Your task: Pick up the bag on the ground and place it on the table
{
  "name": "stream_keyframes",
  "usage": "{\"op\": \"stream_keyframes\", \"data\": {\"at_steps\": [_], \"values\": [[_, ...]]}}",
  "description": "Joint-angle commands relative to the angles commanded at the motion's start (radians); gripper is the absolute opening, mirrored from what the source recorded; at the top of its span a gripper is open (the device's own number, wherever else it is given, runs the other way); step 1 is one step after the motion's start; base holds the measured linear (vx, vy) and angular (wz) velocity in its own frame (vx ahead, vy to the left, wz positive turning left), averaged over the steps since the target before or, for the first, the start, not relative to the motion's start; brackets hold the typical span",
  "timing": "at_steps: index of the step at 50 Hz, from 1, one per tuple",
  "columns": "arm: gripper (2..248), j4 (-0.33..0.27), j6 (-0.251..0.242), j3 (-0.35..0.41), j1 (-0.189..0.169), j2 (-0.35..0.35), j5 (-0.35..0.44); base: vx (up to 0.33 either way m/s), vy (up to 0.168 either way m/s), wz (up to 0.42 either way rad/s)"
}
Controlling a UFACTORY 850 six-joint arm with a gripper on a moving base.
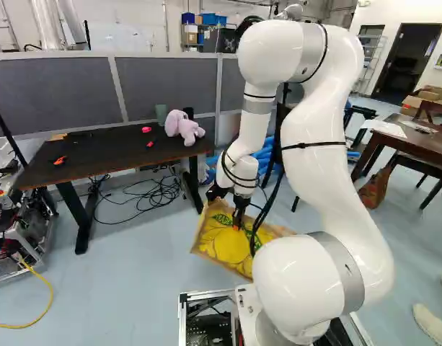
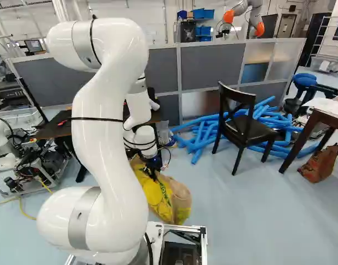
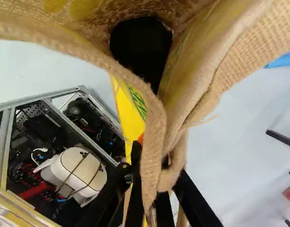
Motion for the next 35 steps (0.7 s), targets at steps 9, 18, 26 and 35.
{"op": "stream_keyframes", "data": {"at_steps": [9, 18, 26, 35], "values": [[21, 0.0, 0.0, 0.017, -0.001, 0.043, -0.018, 0.0, 0.0, 0.0], [21, 0.0, 0.0, 0.033, -0.001, 0.087, -0.035, 0.0, 0.0, 0.0], [21, 0.0, 0.0, 0.046, -0.002, 0.125, -0.057, 0.0, 0.0, 0.0], [21, 0.0, 0.0, 0.06, -0.003, 0.169, -0.085, 0.0, 0.0, 0.0]]}}
